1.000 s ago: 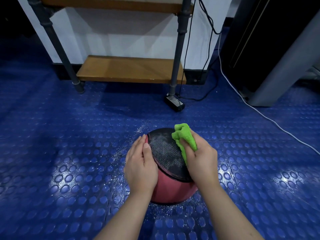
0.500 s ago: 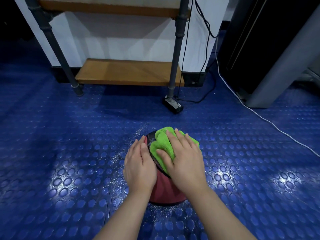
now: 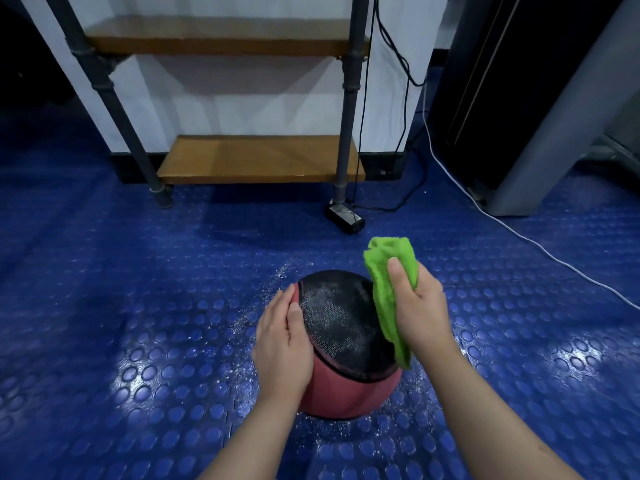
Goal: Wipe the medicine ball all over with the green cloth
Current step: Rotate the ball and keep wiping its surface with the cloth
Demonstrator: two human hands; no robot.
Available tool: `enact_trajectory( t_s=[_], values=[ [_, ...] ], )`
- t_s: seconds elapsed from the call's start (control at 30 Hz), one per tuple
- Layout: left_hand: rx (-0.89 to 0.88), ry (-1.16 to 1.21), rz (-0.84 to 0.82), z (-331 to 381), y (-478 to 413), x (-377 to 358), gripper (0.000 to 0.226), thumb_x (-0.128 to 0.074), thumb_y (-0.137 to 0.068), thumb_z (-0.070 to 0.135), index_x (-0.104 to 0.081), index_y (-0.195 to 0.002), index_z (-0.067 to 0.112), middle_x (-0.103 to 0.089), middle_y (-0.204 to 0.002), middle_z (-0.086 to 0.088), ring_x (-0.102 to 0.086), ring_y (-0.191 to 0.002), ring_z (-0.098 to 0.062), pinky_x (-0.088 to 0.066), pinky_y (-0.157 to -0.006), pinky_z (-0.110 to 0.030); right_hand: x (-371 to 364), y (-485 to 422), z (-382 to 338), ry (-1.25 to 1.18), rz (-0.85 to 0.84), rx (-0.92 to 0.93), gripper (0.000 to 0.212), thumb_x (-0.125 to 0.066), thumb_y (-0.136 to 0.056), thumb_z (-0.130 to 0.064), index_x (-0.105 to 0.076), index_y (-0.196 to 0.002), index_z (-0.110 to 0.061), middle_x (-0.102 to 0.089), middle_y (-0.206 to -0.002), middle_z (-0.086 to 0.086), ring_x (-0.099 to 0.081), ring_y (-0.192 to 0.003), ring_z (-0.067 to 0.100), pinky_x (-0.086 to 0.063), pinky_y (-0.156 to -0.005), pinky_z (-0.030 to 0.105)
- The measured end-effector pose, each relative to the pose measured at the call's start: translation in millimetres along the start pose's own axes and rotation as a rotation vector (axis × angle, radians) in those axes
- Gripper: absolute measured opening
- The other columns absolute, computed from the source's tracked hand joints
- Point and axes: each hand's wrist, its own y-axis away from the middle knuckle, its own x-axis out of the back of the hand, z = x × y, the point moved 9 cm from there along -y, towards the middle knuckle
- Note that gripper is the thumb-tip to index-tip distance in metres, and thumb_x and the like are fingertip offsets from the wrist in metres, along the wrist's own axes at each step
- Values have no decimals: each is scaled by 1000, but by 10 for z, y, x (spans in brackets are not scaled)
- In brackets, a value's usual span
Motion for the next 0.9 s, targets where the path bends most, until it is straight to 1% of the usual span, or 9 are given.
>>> enact_trajectory(
  t_s=[0.1, 0.17, 0.33, 0.43, 0.5, 0.6, 0.7, 0.77, 0.9],
  values=[
    [90, 154, -64, -22, -17, 20, 68, -30, -84, 79, -58, -133, 42, -49, -146, 17, -35, -142, -8, -23, -120, -47, -298, 207, -247, -132, -245, 53, 43, -34, -95, -57, -56, -125, -35, -60, -119, -17, -52, -111, -5, -39, -99, 19],
    [102, 363, -130, 78, -2, -7, 76, -39, -79, 87, -64, -128, 33, -58, -139, 11, -46, -135, -10, -31, -116, -46, -471, 314, -282, -48, -379, 58, 58, -28, -95, -59, -36, -145, -31, -36, -144, -22, -29, -134, -8, -20, -113, 18],
    [162, 490, -140, 273, 25, 9, 12, -70, -90, 17, -66, -90, 6, -73, -100, 2, -68, -94, -11, -53, -80, -22, -110, 159, 152, 50, 50, -69, 34, -44, -99, -15, -54, -131, -19, -56, -132, -5, -50, -123, 11, -35, -102, 23],
    [318, 658, -84, 169, 30, 88, 18, -60, -95, 10, -54, -78, 9, -65, -73, -1, -59, -71, -15, -46, -64, -28, -174, 198, 547, -135, 116, -299, 25, -47, -99, -23, -60, -120, -22, -61, -125, -3, -54, -116, 14, -39, -100, 29],
    [406, 745, -8, 47, -2, 209, 16, -57, -96, 11, -51, -80, 12, -61, -75, -4, -56, -75, -19, -44, -69, -34, -223, 226, 637, -143, 136, -337, 27, -44, -100, -32, -61, -119, -24, -61, -123, -5, -53, -117, 16, -39, -102, 34],
    [274, 369, 38, 26, -86, 439, 17, -61, -93, 28, -51, -103, 19, -56, -110, -2, -55, -106, -23, -43, -91, -39, -245, 213, 563, 83, 136, -281, 39, -36, -101, -35, -53, -133, -19, -55, -134, -3, -47, -125, 19, -32, -104, 35],
    [-125, -109, -121, 346, -41, 331, 81, -55, -81, 69, -28, -149, 34, -19, -157, 11, -17, -145, -9, -18, -117, -33, -350, 200, 525, 225, 72, -242, 47, -30, -102, -35, -41, -144, -17, -41, -149, -1, -34, -139, 17, -25, -113, 36],
    [-366, -438, -269, 455, 71, 69, 93, -29, -74, 91, -9, -153, 47, -2, -163, 18, 5, -151, -10, -9, -122, -42, -441, 218, 511, 274, 4, -217, 51, -27, -102, -39, -34, -148, -20, -31, -156, -1, -22, -145, 16, -17, -118, 40],
    [-482, -517, -269, 438, 46, -41, 73, -20, -86, 83, -33, -148, 47, -33, -156, 17, -23, -147, -10, -31, -114, -45, -481, 261, 470, 390, -38, -143, 60, -23, -96, -56, -31, -148, -29, -26, -157, -4, -18, -146, 19, -19, -117, 48]
  ],
)
